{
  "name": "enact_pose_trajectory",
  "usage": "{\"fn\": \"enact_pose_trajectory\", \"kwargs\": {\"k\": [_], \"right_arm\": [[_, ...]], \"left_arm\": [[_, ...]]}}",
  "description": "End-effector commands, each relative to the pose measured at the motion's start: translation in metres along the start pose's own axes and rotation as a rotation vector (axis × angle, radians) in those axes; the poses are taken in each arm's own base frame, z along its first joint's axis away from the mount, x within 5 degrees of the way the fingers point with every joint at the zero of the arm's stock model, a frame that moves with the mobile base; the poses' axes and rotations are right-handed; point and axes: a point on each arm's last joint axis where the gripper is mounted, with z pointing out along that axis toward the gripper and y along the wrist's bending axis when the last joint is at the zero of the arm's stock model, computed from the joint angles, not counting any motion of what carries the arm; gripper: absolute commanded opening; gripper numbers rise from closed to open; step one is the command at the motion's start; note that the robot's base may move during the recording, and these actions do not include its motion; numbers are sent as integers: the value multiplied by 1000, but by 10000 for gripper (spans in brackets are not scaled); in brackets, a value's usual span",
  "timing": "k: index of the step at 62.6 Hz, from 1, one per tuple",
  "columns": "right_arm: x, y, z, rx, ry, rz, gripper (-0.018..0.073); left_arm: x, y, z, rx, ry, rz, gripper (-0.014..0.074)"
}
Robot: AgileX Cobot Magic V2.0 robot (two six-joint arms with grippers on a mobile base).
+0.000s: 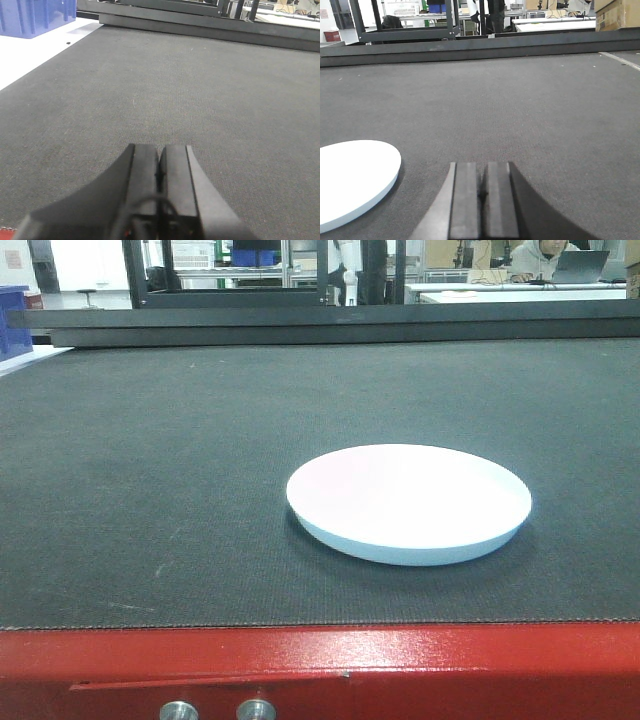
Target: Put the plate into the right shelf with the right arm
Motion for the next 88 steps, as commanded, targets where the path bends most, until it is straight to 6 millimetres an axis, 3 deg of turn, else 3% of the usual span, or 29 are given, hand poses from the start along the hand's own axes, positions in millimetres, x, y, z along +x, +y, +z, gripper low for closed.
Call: {"fn": "enact_pose_trajectory", "kwargs": {"k": [1,16,25,36,47,57,71,88], "right_arm": [[-13,1,-3,-5,-116,-12,54],[-17,1,-3,-8,-154,-20,54],[-30,2,-6,-18,-303,-20,54],[-62,6,-14,-29,-407,-8,54],[-105,12,-14,-28,-309,-8,54],[-120,15,7,-9,-32,-9,54],[-121,17,49,23,367,-5,54],[-110,18,125,42,687,-4,54]], "left_arm": [[-5,1,-1,-12,-89,-15,-128],[-5,1,-1,-12,-89,-15,-128],[-5,1,-1,-12,-89,-15,-128],[-5,1,-1,-12,-89,-15,-128],[-5,1,-1,-12,-89,-15,-128],[-5,1,-1,-12,-89,-15,-128],[-5,1,-1,-12,-89,-15,-128],[-5,1,-1,-12,-89,-15,-128]]}}
